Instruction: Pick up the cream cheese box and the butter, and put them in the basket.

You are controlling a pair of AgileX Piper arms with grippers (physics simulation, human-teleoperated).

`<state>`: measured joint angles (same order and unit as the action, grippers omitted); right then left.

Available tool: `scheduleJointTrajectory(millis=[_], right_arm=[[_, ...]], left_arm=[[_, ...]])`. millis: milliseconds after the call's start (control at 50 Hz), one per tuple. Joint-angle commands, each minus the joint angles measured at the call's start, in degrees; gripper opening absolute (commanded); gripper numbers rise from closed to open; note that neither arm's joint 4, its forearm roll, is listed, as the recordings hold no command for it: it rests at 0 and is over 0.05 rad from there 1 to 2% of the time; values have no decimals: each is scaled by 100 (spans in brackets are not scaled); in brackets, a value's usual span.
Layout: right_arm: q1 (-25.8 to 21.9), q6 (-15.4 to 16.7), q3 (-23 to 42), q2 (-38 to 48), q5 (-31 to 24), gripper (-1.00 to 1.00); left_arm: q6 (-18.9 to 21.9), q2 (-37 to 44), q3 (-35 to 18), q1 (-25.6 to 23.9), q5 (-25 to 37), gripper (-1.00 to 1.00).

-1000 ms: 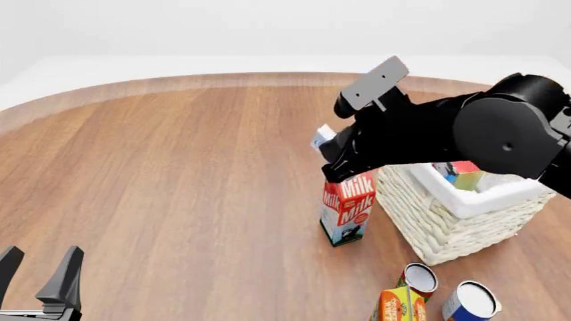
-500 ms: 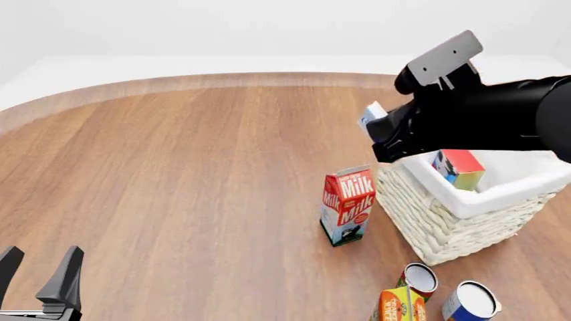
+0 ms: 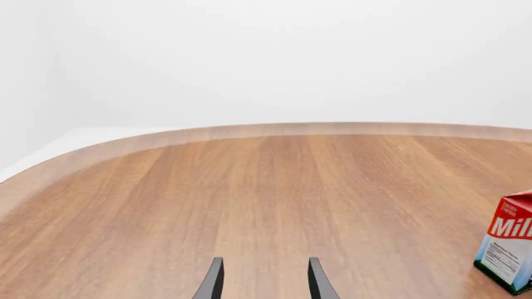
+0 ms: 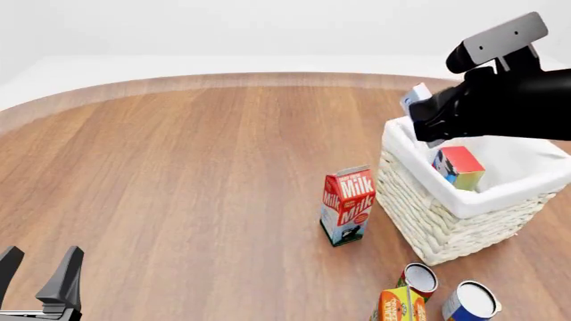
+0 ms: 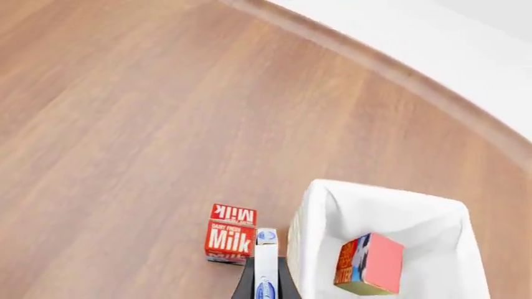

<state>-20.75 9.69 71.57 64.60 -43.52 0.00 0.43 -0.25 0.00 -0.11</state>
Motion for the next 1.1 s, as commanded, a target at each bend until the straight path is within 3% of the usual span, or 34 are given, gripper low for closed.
scheduleJointTrajectory(millis=[20,720,1100], right_arm=[[365,-79,-8,-199,8,-100],[1158,-9,187,-432,-82,-100],[1206,-335,-227,-386,233,-100]], left_arm=[[0,0,0,0,0,100],[0,0,0,0,0,100],[0,0,0,0,0,100]])
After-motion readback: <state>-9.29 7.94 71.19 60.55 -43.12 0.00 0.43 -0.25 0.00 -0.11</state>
